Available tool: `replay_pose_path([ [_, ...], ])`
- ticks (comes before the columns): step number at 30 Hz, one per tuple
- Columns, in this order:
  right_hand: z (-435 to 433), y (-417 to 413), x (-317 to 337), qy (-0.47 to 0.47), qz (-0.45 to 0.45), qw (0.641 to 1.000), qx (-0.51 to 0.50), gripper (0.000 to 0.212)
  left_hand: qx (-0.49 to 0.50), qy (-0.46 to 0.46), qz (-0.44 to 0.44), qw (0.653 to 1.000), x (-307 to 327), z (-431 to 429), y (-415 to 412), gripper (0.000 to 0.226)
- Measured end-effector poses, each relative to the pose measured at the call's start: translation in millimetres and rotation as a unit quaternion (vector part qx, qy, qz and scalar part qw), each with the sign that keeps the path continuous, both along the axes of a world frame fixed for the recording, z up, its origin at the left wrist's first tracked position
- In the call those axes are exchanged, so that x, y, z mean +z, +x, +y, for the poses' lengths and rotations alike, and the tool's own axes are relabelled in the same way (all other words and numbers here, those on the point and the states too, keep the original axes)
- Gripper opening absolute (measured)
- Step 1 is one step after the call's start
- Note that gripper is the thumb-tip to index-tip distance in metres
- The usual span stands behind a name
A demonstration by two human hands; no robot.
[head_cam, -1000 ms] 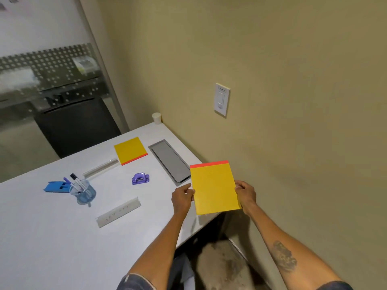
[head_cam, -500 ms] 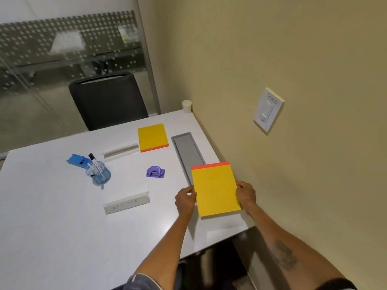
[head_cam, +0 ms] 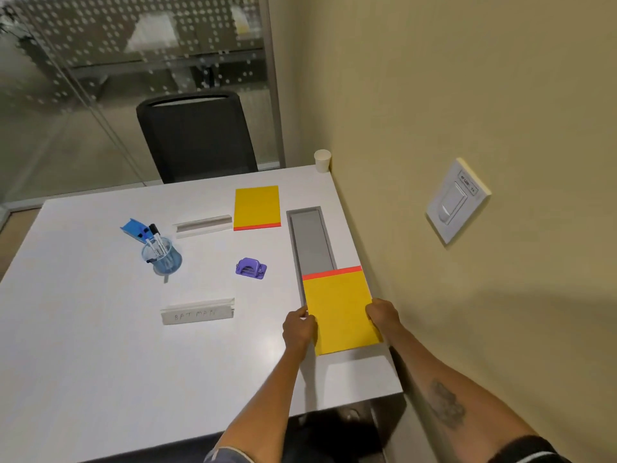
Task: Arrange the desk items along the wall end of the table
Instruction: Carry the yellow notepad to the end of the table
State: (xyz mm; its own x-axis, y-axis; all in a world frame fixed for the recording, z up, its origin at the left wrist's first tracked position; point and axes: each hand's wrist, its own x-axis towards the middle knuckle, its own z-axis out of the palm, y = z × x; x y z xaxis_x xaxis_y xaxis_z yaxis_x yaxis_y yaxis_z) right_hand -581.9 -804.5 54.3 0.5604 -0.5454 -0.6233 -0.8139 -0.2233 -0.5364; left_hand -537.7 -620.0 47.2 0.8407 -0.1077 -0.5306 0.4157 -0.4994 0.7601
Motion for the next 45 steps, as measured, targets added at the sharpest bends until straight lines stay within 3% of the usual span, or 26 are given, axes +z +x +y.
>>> replay_pose_path([
  [5,-10,13,-14,0.036,0.007,0.999,-0.034,0.027,-0.012,0.005,0.021,1.000,-12,-10,13,0.036],
  [10,-20,24,-27,0.055,-0.011,0.997,-0.055,0.023,-0.034,0.001,0.049,0.998,-23,-22,26,0.022],
  [13,-22,29,-36,0.064,-0.021,0.995,-0.074,0.017,-0.056,0.017,0.075,0.995,-32,-29,39,0.040],
  [17,-25,39,-49,0.063,-0.023,0.995,-0.080,0.015,-0.081,0.015,0.083,0.993,-40,-34,58,0.012],
  [20,-27,48,-56,0.061,-0.008,0.994,-0.087,0.037,-0.091,0.009,0.081,0.993,-46,-39,70,0.011],
  [26,-25,58,-74,0.053,0.022,0.995,-0.086,0.057,-0.086,-0.006,0.115,0.990,-60,-38,80,0.012],
  [34,-26,56,-79,0.017,0.023,0.996,-0.083,0.056,-0.094,0.029,0.122,0.988,-58,-42,77,0.012],
  [38,-23,57,-80,0.002,0.033,0.997,-0.064,0.056,-0.078,0.057,0.099,0.990,-57,-42,76,0.026],
  [45,-20,68,-85,-0.041,0.067,0.995,-0.059,0.055,-0.088,0.074,0.103,0.988,-48,-39,80,0.030],
])
